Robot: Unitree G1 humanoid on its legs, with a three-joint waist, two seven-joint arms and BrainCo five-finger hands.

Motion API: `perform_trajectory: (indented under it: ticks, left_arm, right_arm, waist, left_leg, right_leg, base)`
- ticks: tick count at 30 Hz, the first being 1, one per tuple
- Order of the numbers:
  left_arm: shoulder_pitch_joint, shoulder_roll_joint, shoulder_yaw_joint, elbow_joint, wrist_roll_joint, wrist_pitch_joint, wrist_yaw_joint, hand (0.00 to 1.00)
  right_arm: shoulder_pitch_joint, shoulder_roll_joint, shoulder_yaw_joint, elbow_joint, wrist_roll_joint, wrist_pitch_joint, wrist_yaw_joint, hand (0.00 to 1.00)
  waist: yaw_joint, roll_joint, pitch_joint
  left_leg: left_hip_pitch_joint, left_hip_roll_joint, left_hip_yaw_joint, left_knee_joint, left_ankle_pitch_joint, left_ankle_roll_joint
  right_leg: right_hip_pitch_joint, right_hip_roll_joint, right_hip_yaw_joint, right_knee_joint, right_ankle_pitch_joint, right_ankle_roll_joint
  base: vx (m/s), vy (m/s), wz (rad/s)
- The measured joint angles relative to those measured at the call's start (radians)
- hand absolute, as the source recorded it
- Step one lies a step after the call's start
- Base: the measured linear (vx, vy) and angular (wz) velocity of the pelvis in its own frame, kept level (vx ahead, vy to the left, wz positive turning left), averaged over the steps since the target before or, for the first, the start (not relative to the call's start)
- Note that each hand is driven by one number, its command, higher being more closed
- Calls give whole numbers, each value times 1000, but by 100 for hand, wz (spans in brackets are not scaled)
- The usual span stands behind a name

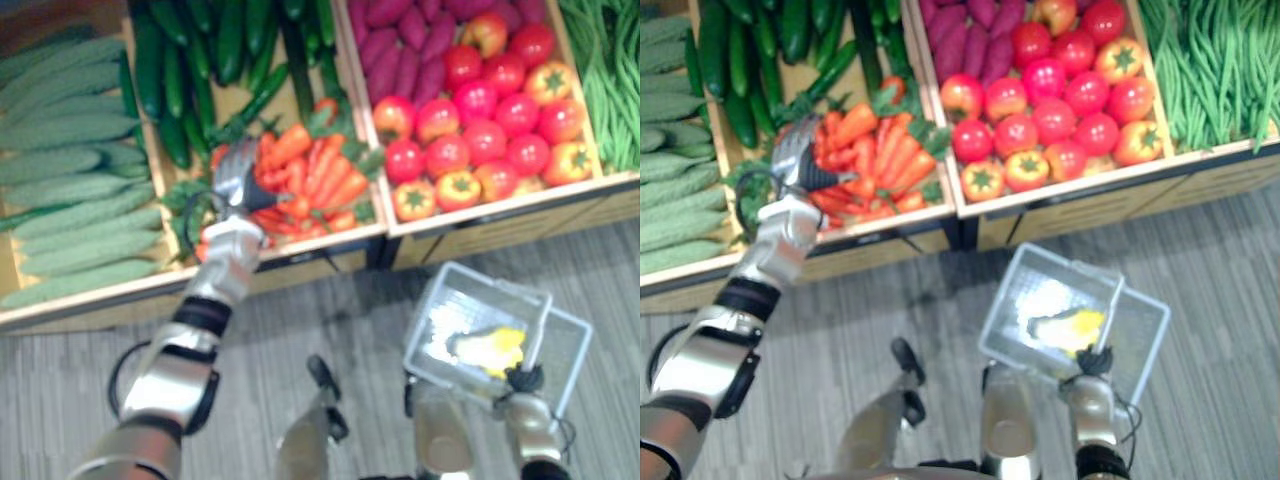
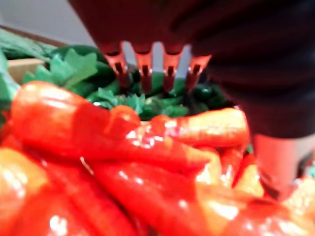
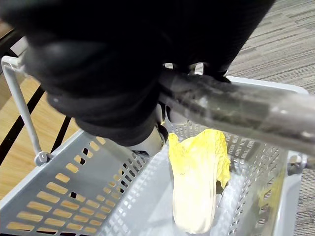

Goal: Pick vegetable in the basket

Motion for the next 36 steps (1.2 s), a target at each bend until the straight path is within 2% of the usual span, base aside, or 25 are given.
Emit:
perform_trajectory:
  ticks: [1,2,8,11,14,22,25,28,33,36]
  left_arm:
    - [0,-9,0,5,1,0,-2,0]
    - [0,-23,0,24,12,1,-9,100]
    - [-50,-34,3,120,117,3,-12,100]
    - [-81,-34,15,160,179,32,-21,100]
    - [-80,-35,15,186,193,46,-57,100]
    - [-79,-35,19,179,196,67,-70,100]
    - [-66,-30,20,114,196,77,-69,100]
    - [-64,-9,23,40,200,89,-24,100]
    - [-42,23,55,-36,232,110,19,100]
    - [25,35,54,-156,234,108,44,100]
  right_arm:
    - [0,0,1,0,0,0,0,100]
    - [0,1,4,-2,8,0,0,100]
    - [-9,3,8,-3,33,-2,-21,100]
    - [-26,1,12,-3,37,-2,-22,100]
    - [-40,0,18,-6,37,-2,-21,100]
    - [-18,3,21,-44,38,1,-15,100]
    - [32,2,23,-81,38,0,-15,100]
    - [62,1,25,-92,37,-3,-15,100]
    - [81,1,30,-82,37,-7,-15,100]
    - [89,5,24,-58,37,-7,-14,100]
  waist:
    - [1,0,0]
    - [3,2,2]
    - [12,9,10]
    - [26,11,22]
    - [26,10,28]
    - [31,10,29]
    - [37,10,29]
    - [50,10,28]
    - [49,9,25]
    - [35,8,6]
  left_leg:
    - [-1,0,6,0,0,0]
    - [-2,0,7,0,0,0]
    - [-17,9,61,0,-7,-5]
    - [-15,11,87,-4,-19,2]
    - [-20,13,115,-6,-21,4]
    - [1,14,118,0,-12,20]
    - [30,17,113,0,-13,19]
    - [58,16,111,0,-16,15]
    - [106,9,105,-6,-27,19]
    - [123,5,85,-7,-27,25]
  right_leg:
    - [-3,0,2,1,0,0]
    - [-3,-1,2,1,0,0]
    - [-29,-2,7,18,0,1]
    - [-43,0,22,31,1,4]
    - [-57,-1,31,33,4,10]
    - [-29,-5,17,34,5,11]
    - [12,-7,-3,34,5,11]
    - [44,-11,-17,34,4,11]
    - [110,-19,-33,10,-2,16]
    - [148,-20,-45,-17,-1,16]
  base:
    - [7,-7,-6]
    - [0,0,0]
    - [-5,-4,-1]
    - [-28,-39,-14]
    - [15,-44,-8]
    - [86,-58,3]
    - [72,-53,15]
    - [47,-48,7]
    - [14,-31,5]
    - [17,-10,11]
